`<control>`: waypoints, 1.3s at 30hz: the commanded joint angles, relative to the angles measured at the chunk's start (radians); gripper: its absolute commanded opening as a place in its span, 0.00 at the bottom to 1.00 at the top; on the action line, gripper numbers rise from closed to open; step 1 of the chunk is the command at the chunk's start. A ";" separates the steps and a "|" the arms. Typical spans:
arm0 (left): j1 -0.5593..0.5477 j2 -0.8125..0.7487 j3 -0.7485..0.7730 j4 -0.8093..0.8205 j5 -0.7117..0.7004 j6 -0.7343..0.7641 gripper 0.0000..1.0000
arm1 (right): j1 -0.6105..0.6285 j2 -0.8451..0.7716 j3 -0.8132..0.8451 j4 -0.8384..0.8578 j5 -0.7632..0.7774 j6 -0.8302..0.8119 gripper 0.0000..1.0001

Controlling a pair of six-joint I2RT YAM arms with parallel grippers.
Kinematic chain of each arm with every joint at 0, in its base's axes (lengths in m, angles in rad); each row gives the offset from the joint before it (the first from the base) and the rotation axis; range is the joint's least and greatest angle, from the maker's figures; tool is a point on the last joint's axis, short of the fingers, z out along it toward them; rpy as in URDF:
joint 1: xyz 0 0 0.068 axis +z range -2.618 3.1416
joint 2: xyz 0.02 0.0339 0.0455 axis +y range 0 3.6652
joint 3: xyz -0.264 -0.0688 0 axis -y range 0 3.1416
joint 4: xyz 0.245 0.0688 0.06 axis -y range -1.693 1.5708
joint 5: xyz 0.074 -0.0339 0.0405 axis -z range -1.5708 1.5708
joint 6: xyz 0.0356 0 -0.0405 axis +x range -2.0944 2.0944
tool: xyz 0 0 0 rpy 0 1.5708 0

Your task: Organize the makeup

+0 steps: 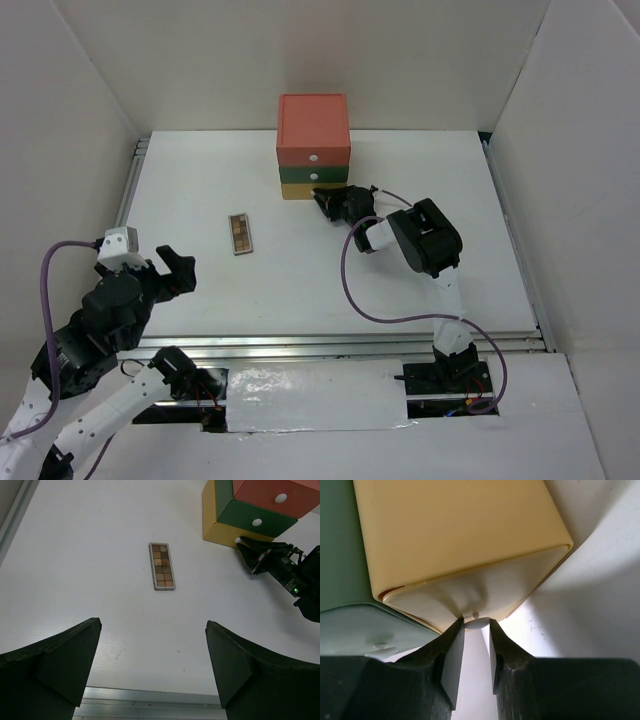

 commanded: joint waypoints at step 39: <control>-0.005 0.044 0.001 0.049 0.009 0.030 1.00 | 0.009 -0.013 0.124 -0.253 0.047 -0.052 0.25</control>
